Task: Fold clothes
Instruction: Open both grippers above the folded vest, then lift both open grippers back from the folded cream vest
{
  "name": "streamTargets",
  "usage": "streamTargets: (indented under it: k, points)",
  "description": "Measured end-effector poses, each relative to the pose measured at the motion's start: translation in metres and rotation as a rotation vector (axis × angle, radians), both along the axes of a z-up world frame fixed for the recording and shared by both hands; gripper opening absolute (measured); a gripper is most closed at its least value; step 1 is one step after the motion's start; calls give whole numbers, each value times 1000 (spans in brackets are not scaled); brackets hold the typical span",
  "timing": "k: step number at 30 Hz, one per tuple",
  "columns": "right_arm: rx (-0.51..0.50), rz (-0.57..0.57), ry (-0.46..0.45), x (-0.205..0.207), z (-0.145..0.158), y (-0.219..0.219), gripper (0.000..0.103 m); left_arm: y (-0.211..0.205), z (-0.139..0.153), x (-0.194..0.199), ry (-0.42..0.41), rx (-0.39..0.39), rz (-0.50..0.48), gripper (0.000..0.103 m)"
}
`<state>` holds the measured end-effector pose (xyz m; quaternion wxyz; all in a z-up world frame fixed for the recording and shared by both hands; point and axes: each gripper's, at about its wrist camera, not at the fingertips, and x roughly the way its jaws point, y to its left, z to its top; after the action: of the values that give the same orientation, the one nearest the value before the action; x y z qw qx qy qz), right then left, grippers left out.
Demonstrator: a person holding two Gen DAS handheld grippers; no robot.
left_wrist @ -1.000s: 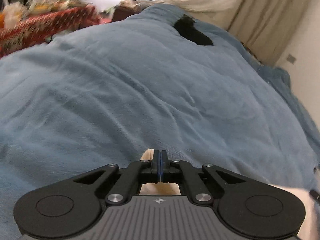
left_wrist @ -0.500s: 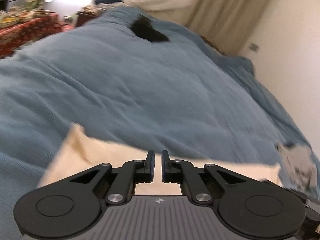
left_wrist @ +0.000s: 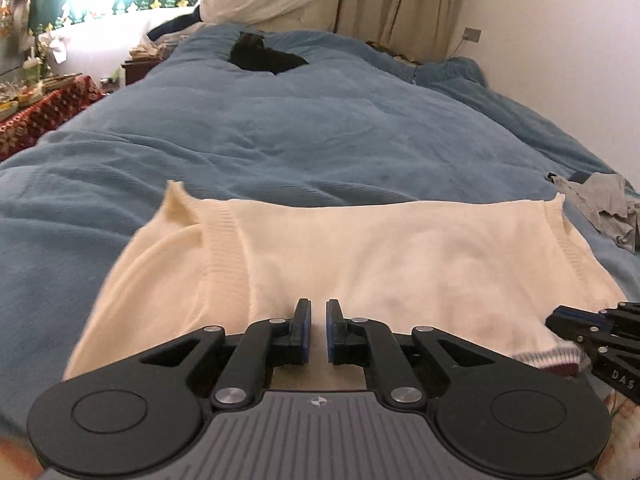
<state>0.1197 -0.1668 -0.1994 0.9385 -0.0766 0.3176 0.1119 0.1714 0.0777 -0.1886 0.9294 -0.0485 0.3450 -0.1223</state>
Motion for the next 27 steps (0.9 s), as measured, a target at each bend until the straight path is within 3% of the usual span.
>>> streamTargets:
  k: [7,12,15,21,27]
  points:
    - [116,-44,-34,2,24,-3,12,-9,17,-1,-2,-72,11,9]
    - [117,-15,-15,20,13,17,12,-37,11,13,26,-128,-59,9]
    - [98,4,-11,8,4,15,12,-43,-6,6,65,-91,-70,12]
    - [60,41,-4,-15,-13,11,12,-32,-13,-14,50,-80,-105,12]
    - [112,26,-23,-19,10,12,13,-27,-12,-26,23,-83,-93,12]
